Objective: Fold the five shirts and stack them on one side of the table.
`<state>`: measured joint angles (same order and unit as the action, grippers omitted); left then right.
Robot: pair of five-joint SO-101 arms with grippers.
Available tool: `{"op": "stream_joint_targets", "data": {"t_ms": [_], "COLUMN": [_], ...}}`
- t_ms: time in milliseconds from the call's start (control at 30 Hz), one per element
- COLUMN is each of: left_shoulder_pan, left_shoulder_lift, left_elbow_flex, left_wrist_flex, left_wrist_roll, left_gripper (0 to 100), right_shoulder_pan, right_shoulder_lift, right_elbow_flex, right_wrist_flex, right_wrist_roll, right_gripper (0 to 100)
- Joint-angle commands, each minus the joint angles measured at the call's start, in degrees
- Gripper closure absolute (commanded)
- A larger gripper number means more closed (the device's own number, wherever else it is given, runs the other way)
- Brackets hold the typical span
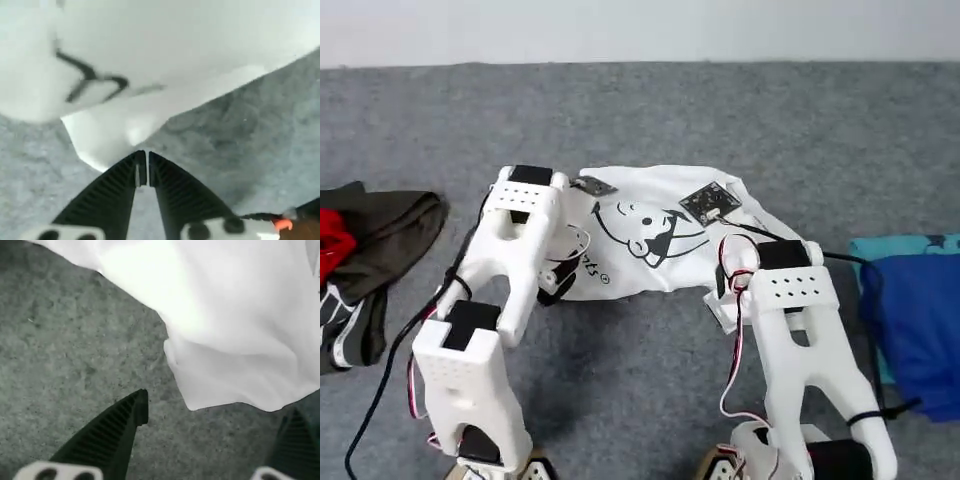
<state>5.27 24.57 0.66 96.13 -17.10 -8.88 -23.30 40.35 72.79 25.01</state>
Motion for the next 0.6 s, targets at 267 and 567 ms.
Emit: {"op": "stream_joint_targets", "data": {"t_ms": [267,567], "left_shoulder_pan": [-2.7,-6.5], "left_shoulder_lift": [-3.3,3.2], "left_elbow_flex": [-10.8,-9.2], "left_wrist_flex": [4.4,3.1], "left_wrist_roll": [0.4,0.4], "left_gripper": [82,78], "right_shoulder_pan": [0.3,0.4], "right_shoulder_lift": [-0.9,-0.9], "right_elbow_flex": [-0.3,-0.2], "right_wrist_flex": [-0.9,-0.6], "right_wrist_roll": [0.6,0.6], "right_gripper": [60.8,60.8]}}
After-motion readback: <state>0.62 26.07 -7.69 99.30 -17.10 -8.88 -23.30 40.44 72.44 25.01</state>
